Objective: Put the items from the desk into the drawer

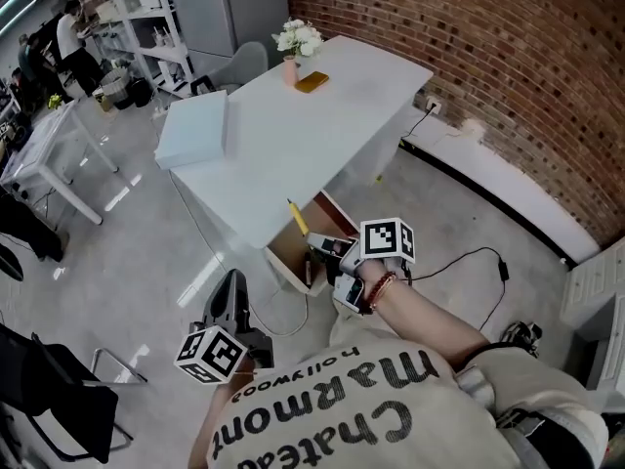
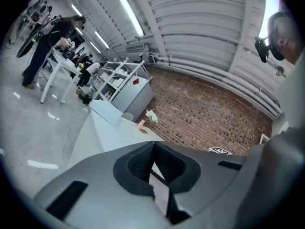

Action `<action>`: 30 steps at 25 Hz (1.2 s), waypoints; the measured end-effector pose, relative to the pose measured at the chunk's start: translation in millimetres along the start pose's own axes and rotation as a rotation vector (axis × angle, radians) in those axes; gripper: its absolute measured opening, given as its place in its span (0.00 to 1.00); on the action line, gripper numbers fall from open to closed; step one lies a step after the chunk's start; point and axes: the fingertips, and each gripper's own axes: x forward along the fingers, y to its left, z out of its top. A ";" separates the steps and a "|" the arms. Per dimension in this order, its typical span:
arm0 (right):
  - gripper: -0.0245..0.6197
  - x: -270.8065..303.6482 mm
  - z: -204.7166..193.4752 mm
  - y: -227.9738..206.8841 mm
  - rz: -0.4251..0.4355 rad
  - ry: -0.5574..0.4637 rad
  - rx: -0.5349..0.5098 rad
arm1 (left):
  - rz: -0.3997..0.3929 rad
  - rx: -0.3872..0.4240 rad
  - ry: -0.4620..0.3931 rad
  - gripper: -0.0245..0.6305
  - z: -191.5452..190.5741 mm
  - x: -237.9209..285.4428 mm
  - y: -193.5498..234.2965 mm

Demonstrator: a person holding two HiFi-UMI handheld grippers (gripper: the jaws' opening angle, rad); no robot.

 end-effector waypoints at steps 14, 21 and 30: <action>0.25 -13.1 12.9 -96.5 -0.133 0.107 0.067 | 0.097 0.007 0.072 0.04 -55.8 31.2 12.1; 0.25 -3.9 40.0 -155.5 -0.209 0.293 0.043 | 0.212 0.000 0.086 0.04 -93.9 67.4 9.4; 0.25 29.5 64.3 -227.2 -0.278 0.529 -0.091 | 0.365 -0.066 0.073 0.04 -133.7 104.2 20.6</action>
